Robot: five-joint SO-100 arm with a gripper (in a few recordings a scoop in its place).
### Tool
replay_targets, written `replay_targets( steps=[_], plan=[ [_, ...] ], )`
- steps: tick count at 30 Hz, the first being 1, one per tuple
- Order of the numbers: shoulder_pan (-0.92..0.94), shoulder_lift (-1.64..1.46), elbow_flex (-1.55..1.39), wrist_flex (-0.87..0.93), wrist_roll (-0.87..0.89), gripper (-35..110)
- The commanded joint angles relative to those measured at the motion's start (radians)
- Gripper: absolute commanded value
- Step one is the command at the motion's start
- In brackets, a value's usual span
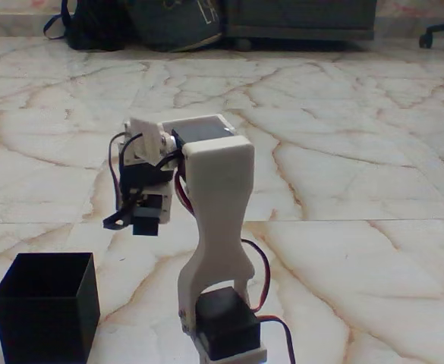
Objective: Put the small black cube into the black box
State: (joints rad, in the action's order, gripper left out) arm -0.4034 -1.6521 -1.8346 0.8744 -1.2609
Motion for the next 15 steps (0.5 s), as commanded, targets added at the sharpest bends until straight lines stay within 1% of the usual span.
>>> replay_targets(
  steps=[1, 4, 10, 15],
  plan=[
    [-0.034, -0.057, 0.003, -0.009, 0.025, 1],
    [-0.092, -0.054, -0.002, -0.028, 0.087, 1],
    [-0.215, -0.015, -0.029, -0.175, 0.152, 1],
    [-0.341, 0.058, -0.031, -0.272, 0.278, 1]
  ],
)
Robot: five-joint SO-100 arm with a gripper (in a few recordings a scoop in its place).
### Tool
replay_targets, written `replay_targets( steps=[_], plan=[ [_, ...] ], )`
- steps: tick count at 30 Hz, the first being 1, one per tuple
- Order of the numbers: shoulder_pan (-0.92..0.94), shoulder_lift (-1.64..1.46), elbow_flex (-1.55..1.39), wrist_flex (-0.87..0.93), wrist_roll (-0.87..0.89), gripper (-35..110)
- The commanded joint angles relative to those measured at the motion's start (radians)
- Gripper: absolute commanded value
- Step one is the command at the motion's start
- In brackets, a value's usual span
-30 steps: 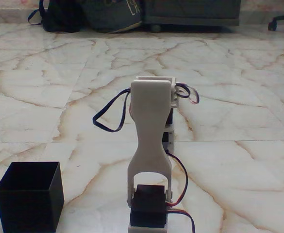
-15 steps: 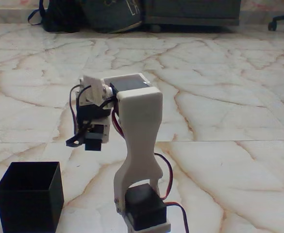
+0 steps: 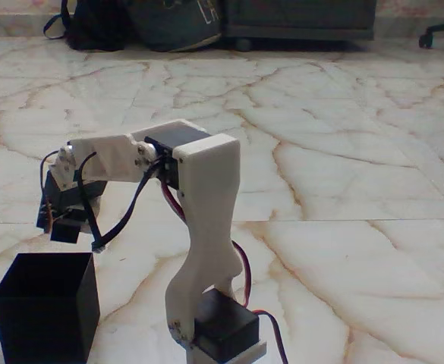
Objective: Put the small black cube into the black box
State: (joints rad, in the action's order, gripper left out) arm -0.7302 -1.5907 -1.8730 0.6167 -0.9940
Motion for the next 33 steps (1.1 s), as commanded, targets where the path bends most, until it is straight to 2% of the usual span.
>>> replay_targets(
  steps=[1, 12, 22, 25, 33],
  plan=[
    [-0.025, 0.017, 0.009, -0.017, 0.028, 1],
    [-0.049, 0.170, 0.006, -0.166, 0.089, 1],
    [-0.037, 0.107, -0.055, -0.169, 0.077, 6],
    [0.023, -0.032, -0.152, -0.153, 0.049, 7],
    [0.321, -0.407, -0.462, -0.089, -0.164, 7]
  ],
)
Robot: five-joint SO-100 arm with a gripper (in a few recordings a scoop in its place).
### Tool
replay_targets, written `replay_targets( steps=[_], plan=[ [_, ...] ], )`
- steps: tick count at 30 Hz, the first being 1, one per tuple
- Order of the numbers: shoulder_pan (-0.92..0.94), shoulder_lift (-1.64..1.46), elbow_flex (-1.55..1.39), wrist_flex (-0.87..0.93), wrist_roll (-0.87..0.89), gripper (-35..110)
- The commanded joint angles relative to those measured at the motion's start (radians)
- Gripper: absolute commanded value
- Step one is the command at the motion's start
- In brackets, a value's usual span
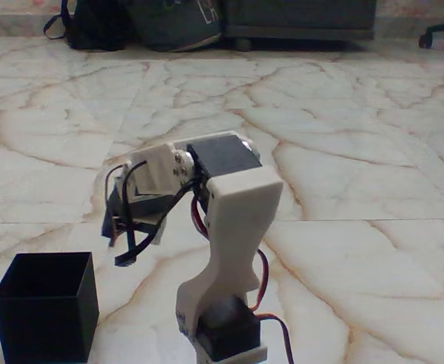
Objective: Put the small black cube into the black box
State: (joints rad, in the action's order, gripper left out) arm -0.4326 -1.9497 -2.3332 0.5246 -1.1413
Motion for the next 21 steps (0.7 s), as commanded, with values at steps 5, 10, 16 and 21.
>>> replay_targets(
  steps=[5, 10, 16, 21],
  plan=[
    [0.224, -0.175, -0.249, -0.060, -0.158, 7],
    [0.453, -0.305, -0.483, -0.060, -0.370, 7],
    [0.621, -0.376, -0.692, -0.074, -0.540, 6],
    [0.486, -0.393, -0.746, -0.055, -0.428, 6]
  ],
)
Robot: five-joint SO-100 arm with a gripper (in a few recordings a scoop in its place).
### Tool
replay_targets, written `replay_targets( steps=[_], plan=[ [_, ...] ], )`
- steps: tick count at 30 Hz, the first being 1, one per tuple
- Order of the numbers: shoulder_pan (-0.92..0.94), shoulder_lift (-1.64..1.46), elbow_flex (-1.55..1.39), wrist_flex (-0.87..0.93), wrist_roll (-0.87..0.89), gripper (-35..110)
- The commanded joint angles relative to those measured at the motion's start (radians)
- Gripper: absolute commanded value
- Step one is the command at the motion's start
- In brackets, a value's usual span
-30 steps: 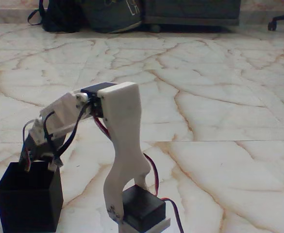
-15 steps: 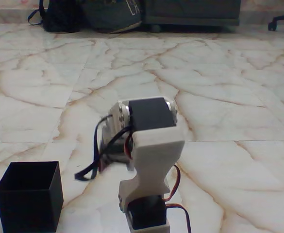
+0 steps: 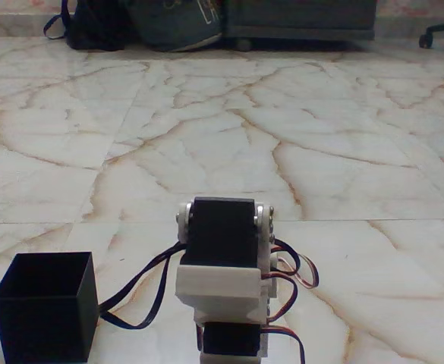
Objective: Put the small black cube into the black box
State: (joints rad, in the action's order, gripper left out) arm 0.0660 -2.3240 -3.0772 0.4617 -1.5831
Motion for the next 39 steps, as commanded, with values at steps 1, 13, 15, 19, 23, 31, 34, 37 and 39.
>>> replay_targets(
  steps=[1, 13, 15, 19, 23, 31, 34, 37, 39],
  plan=[
    [-0.051, -0.021, -0.003, 0.032, 0.049, 6],
    [-0.100, -0.035, -0.005, 0.181, 0.101, 3],
    [-0.092, -0.035, -0.005, 0.183, 0.084, 3],
    [-0.092, -0.035, -0.005, 0.183, 0.043, 3],
    [-0.092, -0.035, -0.005, 0.183, 0.043, 3],
    [-0.092, -0.035, -0.005, 0.183, 0.043, 3],
    [-0.092, -0.035, -0.005, 0.183, 0.043, 3],
    [-0.092, -0.035, -0.005, 0.183, 0.043, 3],
    [-0.092, -0.035, -0.005, 0.183, 0.043, 3]
  ],
)
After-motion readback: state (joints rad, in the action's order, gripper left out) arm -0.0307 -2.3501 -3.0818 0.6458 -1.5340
